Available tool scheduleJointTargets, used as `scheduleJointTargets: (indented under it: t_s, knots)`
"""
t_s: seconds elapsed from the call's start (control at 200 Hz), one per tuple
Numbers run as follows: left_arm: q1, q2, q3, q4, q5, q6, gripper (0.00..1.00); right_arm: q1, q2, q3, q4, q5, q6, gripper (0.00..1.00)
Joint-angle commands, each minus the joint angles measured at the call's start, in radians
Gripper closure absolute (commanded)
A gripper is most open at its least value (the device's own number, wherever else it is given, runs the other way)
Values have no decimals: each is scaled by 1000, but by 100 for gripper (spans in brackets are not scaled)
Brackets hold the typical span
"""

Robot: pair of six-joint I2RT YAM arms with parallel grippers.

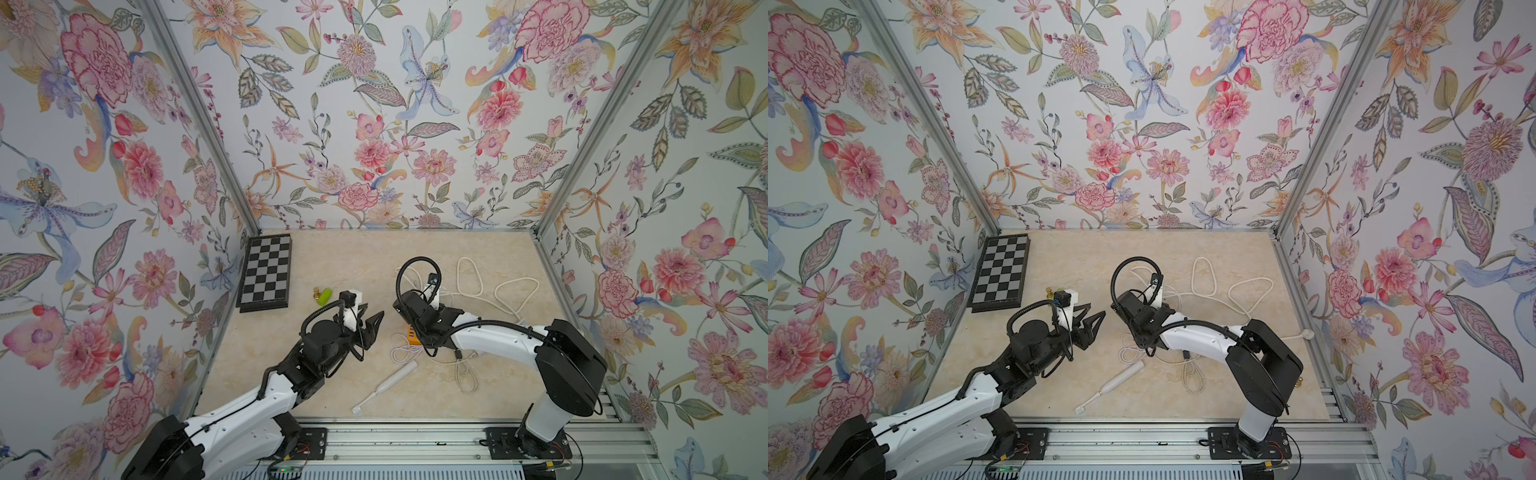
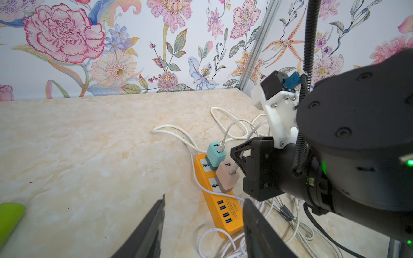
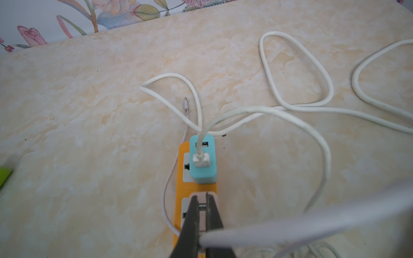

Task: Charge the electric toothbrush
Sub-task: Insert the charging cable into the plug.

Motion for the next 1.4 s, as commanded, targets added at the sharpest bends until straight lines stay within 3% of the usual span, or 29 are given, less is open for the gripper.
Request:
scheduleJointTargets:
  t_s: [0.0, 0.475, 0.801, 1.086, 1.326, 1.396]
  knots:
    - [-6, -12, -16, 3, -20, -16, 43, 5, 26, 24, -52, 27, 35, 100]
    - [-6, -37, -30, -1, -28, -21, 43, 13, 62, 24, -56, 23, 6, 100]
    - [-6, -66, -61, 3, -41, -32, 43, 36, 141, 17, -174, -21, 6, 100]
    - [-6, -58, -64, 2, -54, -28, 43, 15, 205, -78, -176, -205, 97, 100]
    - [-6, -44, -51, 5, -51, -25, 43, 14, 146, -14, -174, -179, 85, 100]
    - [-6, -37, -45, 7, -47, -24, 43, 3, 133, 29, -172, -165, 72, 84]
